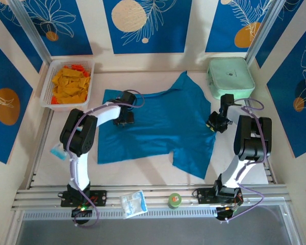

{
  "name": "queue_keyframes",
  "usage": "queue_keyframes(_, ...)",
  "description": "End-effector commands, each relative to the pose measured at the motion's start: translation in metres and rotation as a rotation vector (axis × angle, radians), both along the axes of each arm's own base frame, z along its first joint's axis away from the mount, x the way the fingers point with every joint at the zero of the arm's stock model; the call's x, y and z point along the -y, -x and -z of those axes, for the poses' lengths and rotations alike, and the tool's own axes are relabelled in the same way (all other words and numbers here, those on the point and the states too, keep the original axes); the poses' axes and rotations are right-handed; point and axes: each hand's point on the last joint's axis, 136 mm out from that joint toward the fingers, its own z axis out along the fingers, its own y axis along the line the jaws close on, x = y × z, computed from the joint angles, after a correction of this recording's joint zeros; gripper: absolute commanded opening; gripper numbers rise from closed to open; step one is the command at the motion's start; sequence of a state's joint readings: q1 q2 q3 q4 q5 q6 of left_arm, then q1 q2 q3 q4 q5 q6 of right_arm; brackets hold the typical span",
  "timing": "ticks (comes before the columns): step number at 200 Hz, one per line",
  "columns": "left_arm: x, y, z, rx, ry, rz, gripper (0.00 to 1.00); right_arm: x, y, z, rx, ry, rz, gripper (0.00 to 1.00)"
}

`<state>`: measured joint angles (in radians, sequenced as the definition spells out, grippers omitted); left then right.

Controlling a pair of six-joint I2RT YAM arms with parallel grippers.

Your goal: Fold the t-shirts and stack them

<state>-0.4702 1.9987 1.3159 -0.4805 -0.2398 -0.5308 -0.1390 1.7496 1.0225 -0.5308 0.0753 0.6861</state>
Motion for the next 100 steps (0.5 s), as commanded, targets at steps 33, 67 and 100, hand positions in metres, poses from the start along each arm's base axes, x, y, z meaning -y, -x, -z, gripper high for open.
queue_keyframes(33,0.009,0.074,0.057,-0.248,-0.032,0.060,0.73,0.019,0.041,0.006,-0.076,0.044,0.105,0.25)
queue_keyframes(67,0.021,0.053,0.000,-0.139,-0.037,0.110,0.79,-0.003,0.012,-0.037,0.082,0.036,-0.053,0.27)
queue_keyframes(100,0.033,0.038,-0.056,-0.039,-0.030,0.146,0.81,-0.057,-0.026,-0.090,0.219,0.031,-0.276,0.53)
